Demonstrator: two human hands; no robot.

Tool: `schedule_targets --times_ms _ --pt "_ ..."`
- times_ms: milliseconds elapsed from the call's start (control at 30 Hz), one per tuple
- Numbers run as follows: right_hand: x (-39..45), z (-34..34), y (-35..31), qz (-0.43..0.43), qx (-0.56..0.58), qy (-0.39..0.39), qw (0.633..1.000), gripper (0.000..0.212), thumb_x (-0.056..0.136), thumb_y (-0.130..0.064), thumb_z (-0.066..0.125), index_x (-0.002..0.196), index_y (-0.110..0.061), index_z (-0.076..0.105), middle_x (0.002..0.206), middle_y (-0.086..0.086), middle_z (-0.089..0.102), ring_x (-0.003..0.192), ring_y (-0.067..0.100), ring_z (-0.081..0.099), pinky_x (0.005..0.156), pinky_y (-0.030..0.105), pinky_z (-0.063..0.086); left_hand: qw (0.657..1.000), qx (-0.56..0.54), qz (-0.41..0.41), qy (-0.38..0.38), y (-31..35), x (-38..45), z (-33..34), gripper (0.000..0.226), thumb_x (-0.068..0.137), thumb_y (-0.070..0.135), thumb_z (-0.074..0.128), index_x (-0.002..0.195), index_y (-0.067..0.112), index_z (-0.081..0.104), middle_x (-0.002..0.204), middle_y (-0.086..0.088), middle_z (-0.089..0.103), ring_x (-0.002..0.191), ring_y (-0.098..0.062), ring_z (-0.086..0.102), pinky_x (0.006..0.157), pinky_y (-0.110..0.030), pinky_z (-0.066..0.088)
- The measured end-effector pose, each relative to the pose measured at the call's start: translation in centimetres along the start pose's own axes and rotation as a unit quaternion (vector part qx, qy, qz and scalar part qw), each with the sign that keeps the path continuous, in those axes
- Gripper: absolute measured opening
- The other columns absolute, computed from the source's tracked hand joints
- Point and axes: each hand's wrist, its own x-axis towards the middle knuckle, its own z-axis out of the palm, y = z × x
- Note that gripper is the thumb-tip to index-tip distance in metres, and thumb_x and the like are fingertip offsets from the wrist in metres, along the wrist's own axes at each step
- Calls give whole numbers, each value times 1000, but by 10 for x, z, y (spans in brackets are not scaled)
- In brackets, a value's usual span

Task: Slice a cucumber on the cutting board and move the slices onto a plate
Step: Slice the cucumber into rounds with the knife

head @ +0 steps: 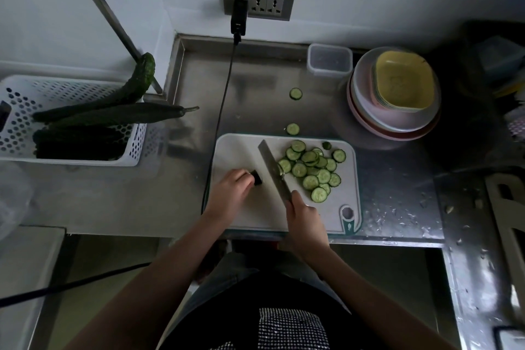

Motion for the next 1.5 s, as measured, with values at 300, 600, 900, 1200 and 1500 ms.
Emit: schedule_targets --times_ms 300,600,900,1200,1500 --pt "-8 -2 -10 -59 -9 23 998 18 100 -29 36 100 -12 40 71 18 59 65 40 58 57 45 49 1000 -6 -10 -2 3 3 6 26 81 19 46 84 6 67 84 -7 64 85 -17 50 60 -33 55" --pt "-1 0 -13 -47 -49 14 998 19 101 -27 33 104 -10 41 72 16 58 69 39 60 60 43 48 998 -46 -38 -31 -6 -1 10 16 77 14 51 92 19 52 87 -7 60 85 -19 52 58 -37 53" --pt "1 5 -16 -48 -43 -6 998 18 102 -28 32 102 -11 39 79 20 62 72 40 60 61 42 46 998 -28 -48 -3 -3 -1 6 22 79 19 50 79 5 67 80 -8 63 80 -16 50 60 -29 48" --pt "1 14 -20 -47 -89 -28 995 15 102 -24 31 107 -12 38 89 20 64 79 40 62 61 37 39 998 -25 -61 -3 -3 -2 4 26 79 19 45 76 4 67 76 -8 62 77 -15 49 57 -28 46" --pt "6 13 -17 -9 -53 -45 998 13 101 -27 32 103 -15 37 91 19 63 82 38 60 67 41 46 998 -37 -57 -5 0 2 2 26 83 20 48 76 6 68 76 -9 62 73 -22 58 56 -30 50"
